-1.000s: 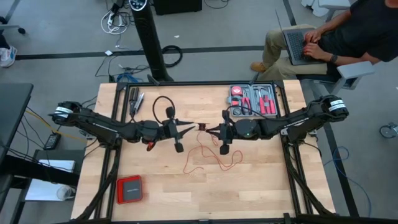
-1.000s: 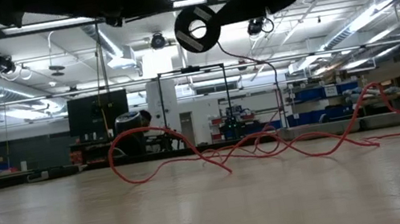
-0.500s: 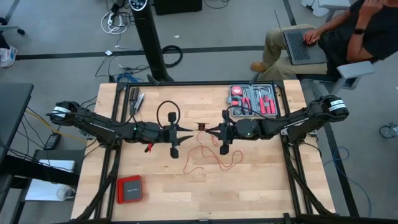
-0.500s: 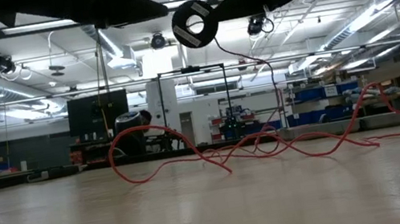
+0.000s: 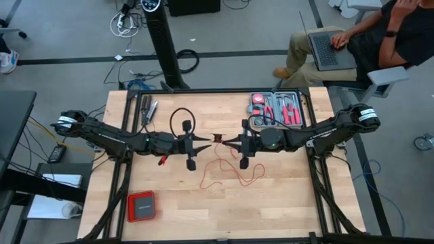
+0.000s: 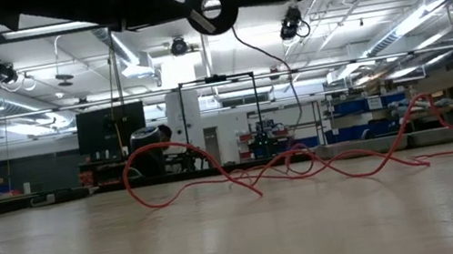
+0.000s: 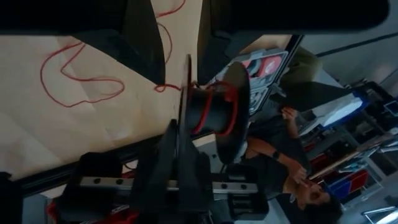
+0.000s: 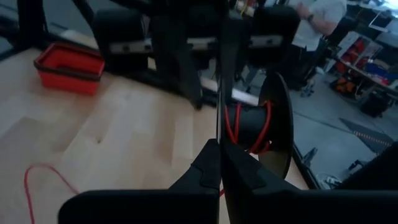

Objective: Coil cords
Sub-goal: Uncoil the red cable wire from the black spool

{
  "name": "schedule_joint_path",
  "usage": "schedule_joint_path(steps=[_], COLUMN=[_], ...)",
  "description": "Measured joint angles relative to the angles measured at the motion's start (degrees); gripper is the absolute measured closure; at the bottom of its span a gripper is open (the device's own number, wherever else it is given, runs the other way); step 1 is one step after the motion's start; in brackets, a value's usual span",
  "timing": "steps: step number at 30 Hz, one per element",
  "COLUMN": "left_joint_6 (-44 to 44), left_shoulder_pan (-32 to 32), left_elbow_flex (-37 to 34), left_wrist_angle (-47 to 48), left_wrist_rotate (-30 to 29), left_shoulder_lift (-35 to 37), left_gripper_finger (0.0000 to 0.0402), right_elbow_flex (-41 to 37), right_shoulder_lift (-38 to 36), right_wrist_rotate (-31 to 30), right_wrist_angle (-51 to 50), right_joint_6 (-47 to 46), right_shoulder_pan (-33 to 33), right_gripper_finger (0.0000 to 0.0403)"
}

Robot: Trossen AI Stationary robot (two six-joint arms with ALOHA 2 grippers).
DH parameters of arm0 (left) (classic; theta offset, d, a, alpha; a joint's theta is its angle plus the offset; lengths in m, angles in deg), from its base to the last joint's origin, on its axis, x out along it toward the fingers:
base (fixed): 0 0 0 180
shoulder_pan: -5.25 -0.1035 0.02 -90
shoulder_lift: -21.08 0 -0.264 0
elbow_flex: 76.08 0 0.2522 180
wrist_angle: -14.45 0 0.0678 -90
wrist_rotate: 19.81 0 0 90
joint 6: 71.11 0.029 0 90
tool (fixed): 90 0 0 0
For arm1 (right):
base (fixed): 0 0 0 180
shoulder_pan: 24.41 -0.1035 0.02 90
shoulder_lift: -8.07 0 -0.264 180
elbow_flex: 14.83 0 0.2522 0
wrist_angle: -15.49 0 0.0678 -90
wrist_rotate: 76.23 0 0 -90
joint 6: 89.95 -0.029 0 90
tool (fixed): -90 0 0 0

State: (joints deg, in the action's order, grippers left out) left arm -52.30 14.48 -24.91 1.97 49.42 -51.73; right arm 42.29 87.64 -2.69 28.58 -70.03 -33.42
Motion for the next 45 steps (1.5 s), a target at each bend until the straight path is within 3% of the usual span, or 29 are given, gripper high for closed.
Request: schedule_joint_path(steps=[8, 12, 15, 21, 26, 32, 37, 45], left_joint_6=[-1.28, -1.27, -1.26, -1.16, -0.95, -0.32, 0.39, 0.09], left_shoulder_pan=[-0.02, -0.02, 0.09, 0.04, -0.07, -0.02, -0.07, 0.22], left_elbow_flex=[0.00, 0.00, -0.02, -0.02, -0.04, -0.04, -0.04, -0.04], left_wrist_angle=[-4.95, -4.79, -4.10, -3.54, -2.09, -2.07, -2.94, -3.99], left_wrist_rotate=[0.04, 0.28, 0.75, 0.59, -0.61, -1.00, -1.02, -1.62], left_shoulder_lift=[-0.02, -0.02, -0.02, -0.07, 0.03, 0.52, 0.57, 0.59], left_gripper_finger=[0.0318, 0.0379, 0.0395, 0.0399, 0.0400, 0.0401, 0.0401, 0.0401], right_elbow_flex=[0.02, 0.02, 0.02, 0.02, 0.04, 0.09, -0.55, -0.74], right_shoulder_lift=[0.00, 0.00, 0.00, -0.04, -3.61, -8.37, -6.85, -0.88], right_wrist_rotate=[1.15, 1.38, 2.80, 2.90, -1.53, -6.05, -6.32, -9.45], right_wrist_angle=[1.63, 2.91, 4.03, 4.32, 3.10, -10.24, -15.71, -15.78], right_joint_6=[0.07, 0.05, -0.77, -3.19, -3.44, -10.98, -16.29, -14.90], right_shoulder_pan=[0.00, 0.02, 0.04, -0.75, -3.56, -3.68, -2.73, -2.71], right_gripper_finger=[0.0403, 0.0397, 0.0386, 0.0361, 0.0349, 0.0353, 0.0353, 0.0351])
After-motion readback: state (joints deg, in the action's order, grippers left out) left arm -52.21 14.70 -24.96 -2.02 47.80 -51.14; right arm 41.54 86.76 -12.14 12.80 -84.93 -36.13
